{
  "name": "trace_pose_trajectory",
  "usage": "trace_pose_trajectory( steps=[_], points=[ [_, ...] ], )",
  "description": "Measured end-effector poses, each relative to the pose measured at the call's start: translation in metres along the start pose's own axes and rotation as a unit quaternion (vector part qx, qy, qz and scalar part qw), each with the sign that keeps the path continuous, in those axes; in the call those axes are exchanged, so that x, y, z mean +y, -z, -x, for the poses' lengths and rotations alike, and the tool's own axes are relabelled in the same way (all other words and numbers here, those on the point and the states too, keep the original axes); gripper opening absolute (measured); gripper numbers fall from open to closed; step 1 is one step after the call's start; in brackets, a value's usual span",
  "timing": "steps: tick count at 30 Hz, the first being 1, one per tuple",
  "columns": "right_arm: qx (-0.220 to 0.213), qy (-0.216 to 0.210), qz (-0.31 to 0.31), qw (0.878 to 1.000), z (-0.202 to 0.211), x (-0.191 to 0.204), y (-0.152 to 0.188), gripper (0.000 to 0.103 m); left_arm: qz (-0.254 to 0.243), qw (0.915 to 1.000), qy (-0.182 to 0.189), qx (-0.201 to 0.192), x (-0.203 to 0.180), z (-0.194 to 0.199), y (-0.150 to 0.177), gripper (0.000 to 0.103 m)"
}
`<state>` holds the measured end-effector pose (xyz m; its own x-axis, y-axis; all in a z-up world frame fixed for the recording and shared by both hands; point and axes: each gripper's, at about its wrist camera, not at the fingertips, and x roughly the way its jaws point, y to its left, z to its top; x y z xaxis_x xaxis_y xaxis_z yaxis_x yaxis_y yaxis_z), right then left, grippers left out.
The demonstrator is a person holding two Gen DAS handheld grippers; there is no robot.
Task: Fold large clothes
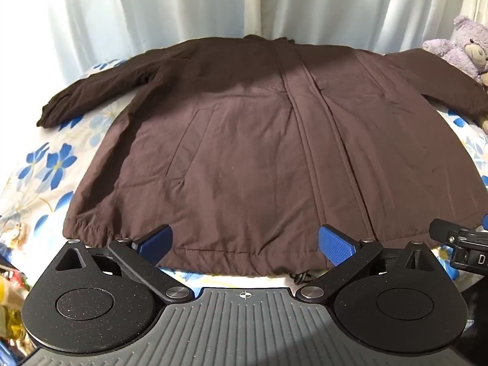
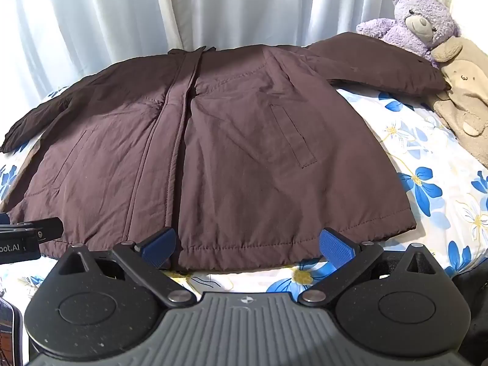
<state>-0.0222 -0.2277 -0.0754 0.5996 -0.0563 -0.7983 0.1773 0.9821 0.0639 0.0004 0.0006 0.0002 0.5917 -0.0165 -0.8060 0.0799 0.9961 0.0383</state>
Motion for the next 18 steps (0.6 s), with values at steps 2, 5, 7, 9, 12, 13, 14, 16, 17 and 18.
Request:
trace_pose_trajectory(
  steps=[2,5,7,9,12,13,14,16,17,18],
  points=[
    [-0.002,-0.001,0.000,1.000,0.0001,0.0000,-0.0001,0.101,0.003,1.0000,0.003,0.001,0.0006,-0.0004,-0.0005,0.103],
    [0.001,-0.003,-0.002,1.000,-0.0002,-0.0012,-0.0005,0.101,-0.001,1.0000,0.001,-0.001,0.0011,-0.0003,0.0019,0.103],
    [0.000,0.000,0.000,1.000,-0.0004,-0.0003,-0.0008,0.101,0.001,1.0000,0.001,0.001,0.0017,-0.0005,0.0027,0.103],
    [0.001,-0.001,0.000,1.000,-0.0011,-0.0038,-0.0023,0.101,0.000,1.0000,-0.002,0.003,0.0005,-0.0022,0.0019,0.103],
    [0.003,-0.002,-0.001,1.000,-0.0053,-0.0038,-0.0039,0.101,0.003,1.0000,-0.001,0.001,0.0024,-0.0050,0.0057,0.103],
    [0.002,-0.002,-0.001,1.000,-0.0047,-0.0006,-0.0041,0.101,0.003,1.0000,-0.001,0.001,0.0023,-0.0049,0.0067,0.103],
    [0.001,-0.002,-0.001,1.000,-0.0045,-0.0003,-0.0040,0.101,0.002,1.0000,-0.001,0.001,0.0019,-0.0047,0.0077,0.103],
    [-0.001,-0.002,-0.001,1.000,-0.0028,0.0009,-0.0014,0.101,0.004,1.0000,-0.001,0.004,0.0026,-0.0078,0.0037,0.103],
    [-0.001,-0.002,-0.002,1.000,-0.0029,0.0005,-0.0013,0.101,0.004,1.0000,-0.002,0.005,0.0021,-0.0080,0.0038,0.103],
    [-0.002,-0.001,-0.002,1.000,-0.0029,0.0003,-0.0012,0.101,0.004,1.0000,-0.002,0.005,0.0018,-0.0084,0.0044,0.103]
  ],
)
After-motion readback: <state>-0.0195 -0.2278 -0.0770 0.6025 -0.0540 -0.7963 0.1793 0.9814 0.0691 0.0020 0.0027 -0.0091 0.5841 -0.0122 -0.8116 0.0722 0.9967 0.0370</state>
